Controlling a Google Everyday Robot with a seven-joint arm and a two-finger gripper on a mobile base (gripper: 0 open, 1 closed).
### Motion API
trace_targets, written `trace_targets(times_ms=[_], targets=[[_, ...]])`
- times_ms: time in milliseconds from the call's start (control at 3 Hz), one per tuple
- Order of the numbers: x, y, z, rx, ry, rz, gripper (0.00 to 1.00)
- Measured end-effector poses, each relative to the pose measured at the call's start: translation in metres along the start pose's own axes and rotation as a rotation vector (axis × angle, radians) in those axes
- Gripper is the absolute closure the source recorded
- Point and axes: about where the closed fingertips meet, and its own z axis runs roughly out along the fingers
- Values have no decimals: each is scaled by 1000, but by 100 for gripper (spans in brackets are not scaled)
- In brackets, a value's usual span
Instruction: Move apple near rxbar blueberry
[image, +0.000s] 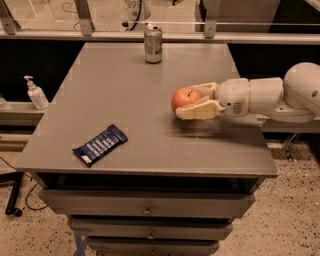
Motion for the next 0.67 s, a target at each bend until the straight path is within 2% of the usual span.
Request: trace_targets(times_ms=[333,667], targets=[[-9,34,59,-123,-6,-39,100],[-20,53,101,-195,-31,-83,100]])
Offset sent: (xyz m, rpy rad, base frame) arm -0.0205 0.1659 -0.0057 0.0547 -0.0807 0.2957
